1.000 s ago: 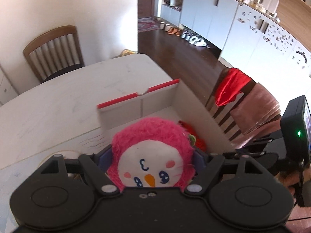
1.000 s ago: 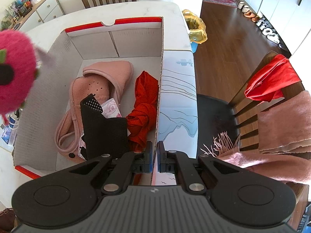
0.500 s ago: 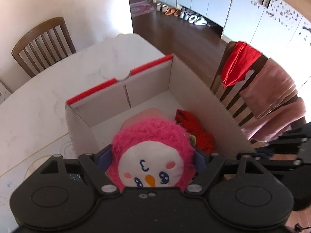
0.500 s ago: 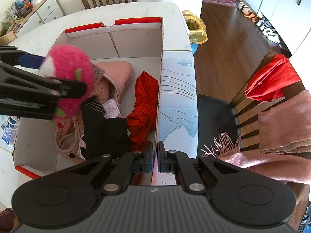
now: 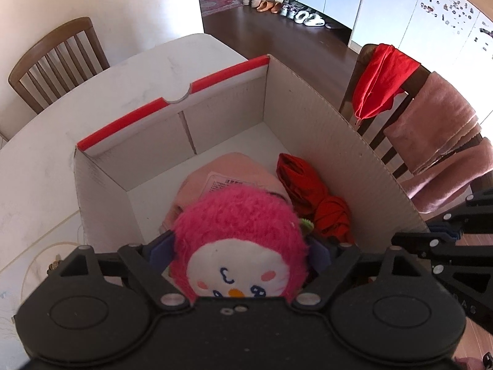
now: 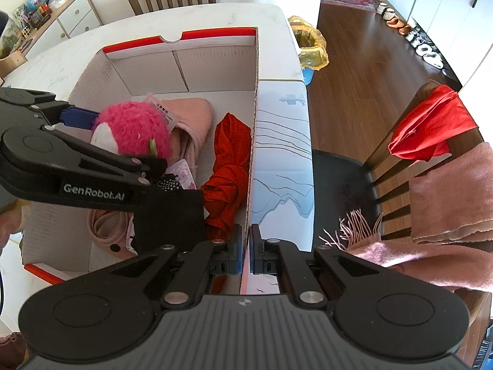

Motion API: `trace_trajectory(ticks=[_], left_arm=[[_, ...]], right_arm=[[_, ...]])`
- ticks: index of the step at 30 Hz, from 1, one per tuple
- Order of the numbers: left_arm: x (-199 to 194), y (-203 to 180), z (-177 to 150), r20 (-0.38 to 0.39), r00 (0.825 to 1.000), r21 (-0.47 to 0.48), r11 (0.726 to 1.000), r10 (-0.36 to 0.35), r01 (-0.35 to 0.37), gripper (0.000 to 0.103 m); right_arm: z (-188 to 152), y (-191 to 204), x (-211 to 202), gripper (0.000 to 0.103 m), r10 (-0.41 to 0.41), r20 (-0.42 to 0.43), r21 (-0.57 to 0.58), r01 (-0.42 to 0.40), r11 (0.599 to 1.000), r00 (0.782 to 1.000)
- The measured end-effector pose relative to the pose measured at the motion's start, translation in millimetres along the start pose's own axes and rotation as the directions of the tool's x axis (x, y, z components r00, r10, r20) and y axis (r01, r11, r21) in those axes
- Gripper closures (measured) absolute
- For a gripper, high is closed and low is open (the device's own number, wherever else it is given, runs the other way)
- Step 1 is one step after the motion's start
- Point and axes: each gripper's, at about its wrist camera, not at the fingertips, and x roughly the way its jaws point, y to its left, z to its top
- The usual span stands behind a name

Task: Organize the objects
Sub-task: 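Carry the pink plush doll into the box and open the left tool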

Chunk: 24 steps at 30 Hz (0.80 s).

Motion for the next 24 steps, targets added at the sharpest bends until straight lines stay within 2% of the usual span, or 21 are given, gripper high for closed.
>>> trace_trajectory(ticks=[11,24], left_arm=[[-7.6,8.8,-0.9,0.009,0.998,-0.066,0.995,-0.068,0.068,0.001],[-64.1,13.8,-8.2,0.091,0.983,-0.106,0.98,-0.159,0.168,0.0]], right_arm=[[-0.4,-0.1,0.2,0.1,0.001,0.0,0.002,-0.001,1.0,1.0],[-0.2,0.3,0.3,0.1,0.002,0.0,0.002,-0.002,1.0,1.0]])
